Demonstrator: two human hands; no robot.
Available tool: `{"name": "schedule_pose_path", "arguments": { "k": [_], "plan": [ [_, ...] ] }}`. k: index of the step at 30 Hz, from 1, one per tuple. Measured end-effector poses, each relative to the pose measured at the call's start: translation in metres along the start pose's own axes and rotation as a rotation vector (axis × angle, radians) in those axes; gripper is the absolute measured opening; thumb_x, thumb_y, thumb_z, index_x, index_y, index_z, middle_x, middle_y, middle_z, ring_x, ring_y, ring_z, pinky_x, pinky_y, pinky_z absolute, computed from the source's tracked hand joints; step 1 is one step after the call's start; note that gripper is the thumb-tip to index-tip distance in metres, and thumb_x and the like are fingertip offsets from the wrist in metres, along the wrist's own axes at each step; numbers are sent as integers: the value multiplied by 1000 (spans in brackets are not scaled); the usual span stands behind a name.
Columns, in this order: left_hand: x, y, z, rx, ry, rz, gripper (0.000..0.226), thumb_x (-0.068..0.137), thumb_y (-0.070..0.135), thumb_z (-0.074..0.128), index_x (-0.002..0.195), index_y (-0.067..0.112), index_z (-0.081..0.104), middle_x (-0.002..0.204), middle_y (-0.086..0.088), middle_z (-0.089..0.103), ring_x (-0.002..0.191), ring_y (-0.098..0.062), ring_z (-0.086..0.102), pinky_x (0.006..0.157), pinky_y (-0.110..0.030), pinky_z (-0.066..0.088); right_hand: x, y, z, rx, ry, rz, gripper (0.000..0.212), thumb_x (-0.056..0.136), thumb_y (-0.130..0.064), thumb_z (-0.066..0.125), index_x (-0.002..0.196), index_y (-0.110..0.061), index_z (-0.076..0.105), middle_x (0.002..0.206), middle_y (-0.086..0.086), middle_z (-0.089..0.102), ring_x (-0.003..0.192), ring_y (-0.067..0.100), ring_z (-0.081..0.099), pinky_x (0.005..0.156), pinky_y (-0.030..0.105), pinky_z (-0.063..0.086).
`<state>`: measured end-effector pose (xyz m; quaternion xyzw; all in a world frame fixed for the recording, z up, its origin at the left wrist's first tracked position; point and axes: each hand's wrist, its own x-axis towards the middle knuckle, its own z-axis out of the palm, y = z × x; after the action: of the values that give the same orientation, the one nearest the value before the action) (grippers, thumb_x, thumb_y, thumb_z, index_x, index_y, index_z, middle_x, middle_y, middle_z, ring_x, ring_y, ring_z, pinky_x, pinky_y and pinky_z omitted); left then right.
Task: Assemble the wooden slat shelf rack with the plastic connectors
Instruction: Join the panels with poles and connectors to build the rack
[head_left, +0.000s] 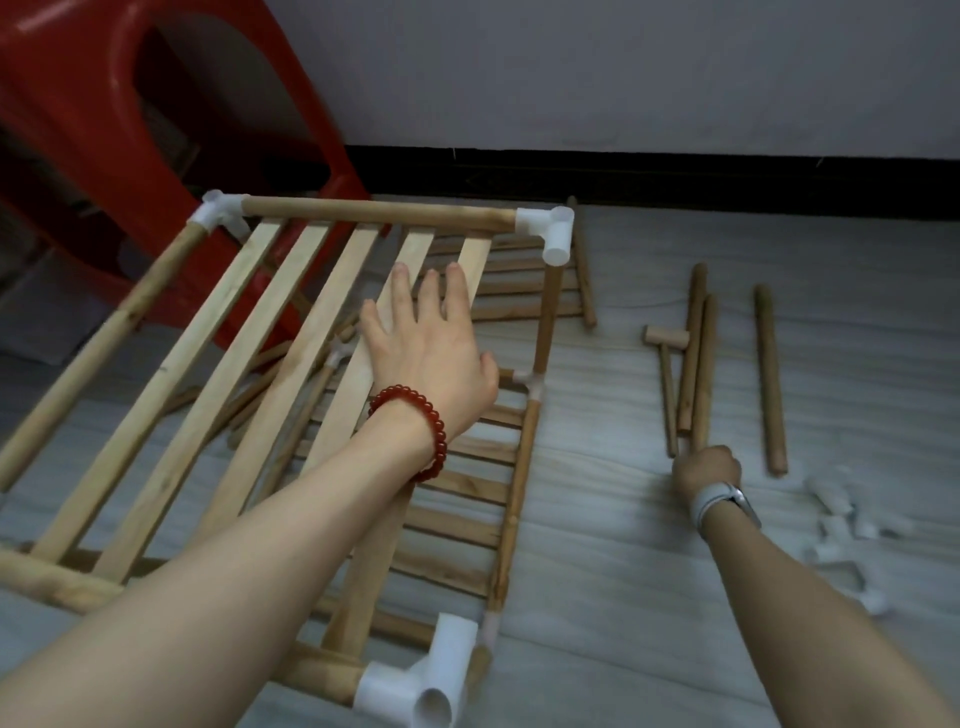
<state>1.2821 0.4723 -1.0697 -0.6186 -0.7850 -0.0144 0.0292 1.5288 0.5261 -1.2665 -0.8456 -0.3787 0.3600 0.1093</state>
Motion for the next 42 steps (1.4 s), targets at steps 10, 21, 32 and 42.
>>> {"name": "schedule_pose_path", "arguments": {
  "k": [10,21,32,42],
  "plan": [
    [-9,-3,-13,-92,-77,14,69,93,22,40,149,9,3,149,-7,30,145,-26,-4,114,-56,4,-122,-33,-44,1226,-548,100,22,94,13,32,109,10,47,103,20,53,81,22,57,49,16,50],
    [-50,-20,-21,-120,-112,318,60,99,19,36,150,15,4,152,1,27,145,-17,-7,114,-55,0,-222,-47,-109,983,-432,-412,12,100,-20,42,109,-16,50,57,1,45,49,14,46,56,29,44],
    [-79,-46,-31,7,-169,756,53,102,29,29,149,32,4,157,9,12,145,-18,-9,115,-48,-7,-264,-10,-118,483,-135,-805,12,96,-13,47,101,-16,57,62,0,47,48,2,42,47,17,38],
    [-154,-157,-55,-472,233,74,25,90,15,54,112,14,66,125,-7,57,127,-28,45,108,-60,19,-343,-28,-133,-551,-141,-1161,16,97,-33,43,112,-29,48,78,-12,53,69,9,51,61,27,37]
  ]
}}
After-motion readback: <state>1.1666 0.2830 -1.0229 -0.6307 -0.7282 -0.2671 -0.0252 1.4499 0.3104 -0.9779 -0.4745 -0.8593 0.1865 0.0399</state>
